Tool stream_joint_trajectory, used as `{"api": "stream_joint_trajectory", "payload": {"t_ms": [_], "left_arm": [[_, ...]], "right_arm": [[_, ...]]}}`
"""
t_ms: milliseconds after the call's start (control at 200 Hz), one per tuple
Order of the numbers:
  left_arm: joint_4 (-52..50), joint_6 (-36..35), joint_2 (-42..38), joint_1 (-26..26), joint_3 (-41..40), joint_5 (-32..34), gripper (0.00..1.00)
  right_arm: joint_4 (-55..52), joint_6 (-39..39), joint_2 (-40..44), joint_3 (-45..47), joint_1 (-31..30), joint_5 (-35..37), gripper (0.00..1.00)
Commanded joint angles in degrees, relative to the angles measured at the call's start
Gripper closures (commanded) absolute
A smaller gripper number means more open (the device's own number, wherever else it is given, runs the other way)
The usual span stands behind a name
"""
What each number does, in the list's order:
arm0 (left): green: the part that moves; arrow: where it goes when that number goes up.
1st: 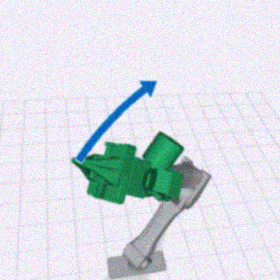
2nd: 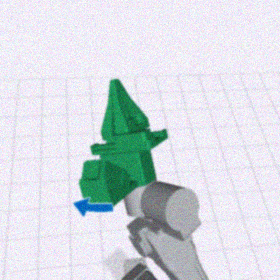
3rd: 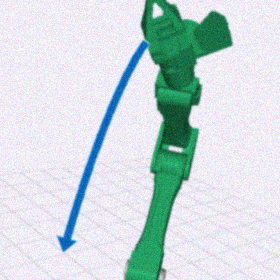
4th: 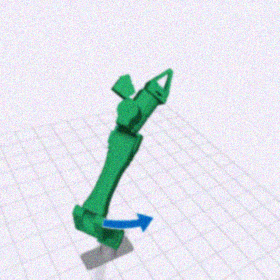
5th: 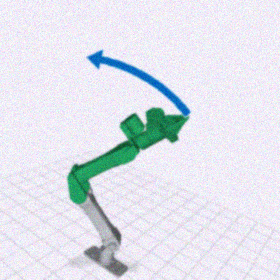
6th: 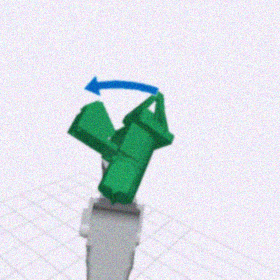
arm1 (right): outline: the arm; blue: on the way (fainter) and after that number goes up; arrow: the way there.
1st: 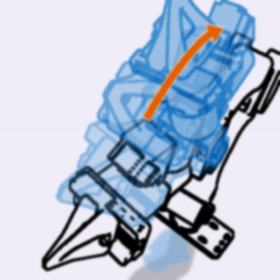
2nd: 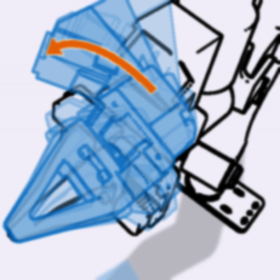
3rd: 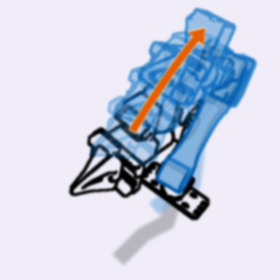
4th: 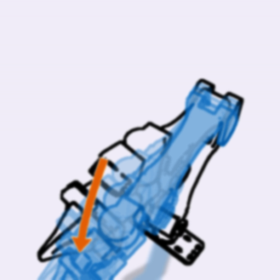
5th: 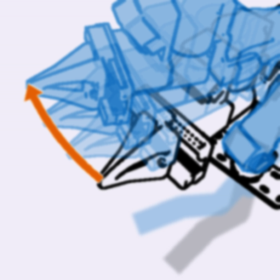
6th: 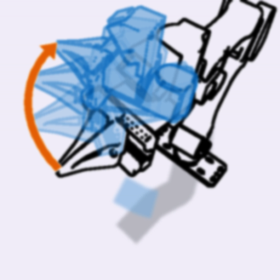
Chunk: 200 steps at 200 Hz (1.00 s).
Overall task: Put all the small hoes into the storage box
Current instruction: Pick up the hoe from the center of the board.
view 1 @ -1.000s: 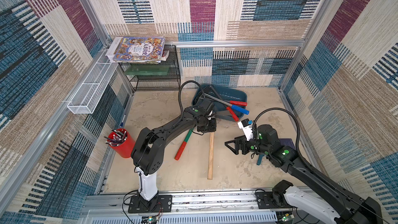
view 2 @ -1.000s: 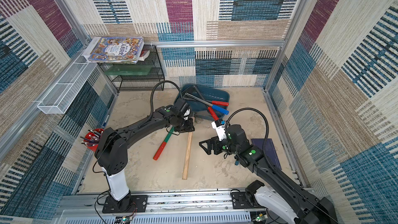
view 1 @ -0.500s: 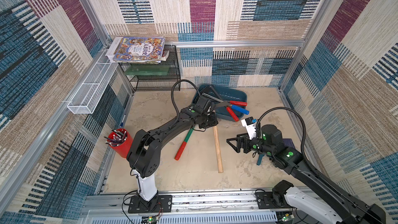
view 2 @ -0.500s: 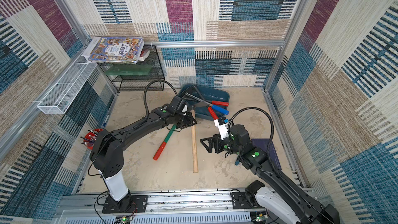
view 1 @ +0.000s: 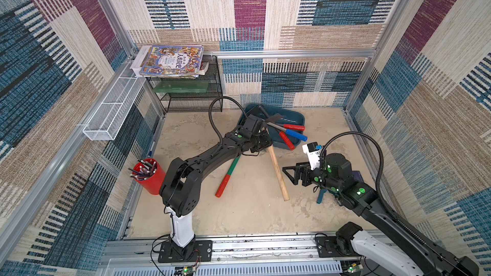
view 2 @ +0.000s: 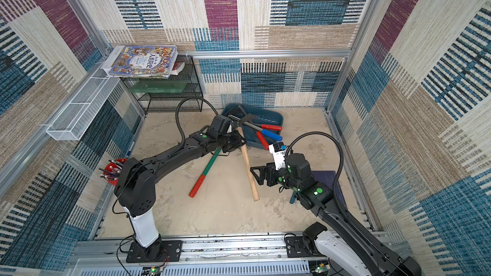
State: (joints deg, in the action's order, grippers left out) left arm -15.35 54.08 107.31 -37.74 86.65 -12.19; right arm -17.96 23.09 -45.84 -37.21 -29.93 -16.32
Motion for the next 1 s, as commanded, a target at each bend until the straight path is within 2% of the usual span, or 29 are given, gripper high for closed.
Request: {"api": "stream_joint_trajectory", "payload": {"t_ms": [0, 661, 996], "left_arm": [[7.4, 2.9, 0.7, 0.0, 0.9, 0.1, 1.0], [24.9, 14.4, 5.2, 0.1, 0.5, 3.1, 1.0], [36.6, 22.6, 8.4, -0.1, -0.7, 6.3, 1.0]], "right_arm": [[0.0, 0.5, 0.5, -0.1, 0.2, 0.7, 0.04], [-0.5, 1.6, 3.0, -0.4, 3.3, 2.8, 0.04], [-0.7, 1.5, 3.9, -0.4, 4.2, 2.9, 0.04]]}}
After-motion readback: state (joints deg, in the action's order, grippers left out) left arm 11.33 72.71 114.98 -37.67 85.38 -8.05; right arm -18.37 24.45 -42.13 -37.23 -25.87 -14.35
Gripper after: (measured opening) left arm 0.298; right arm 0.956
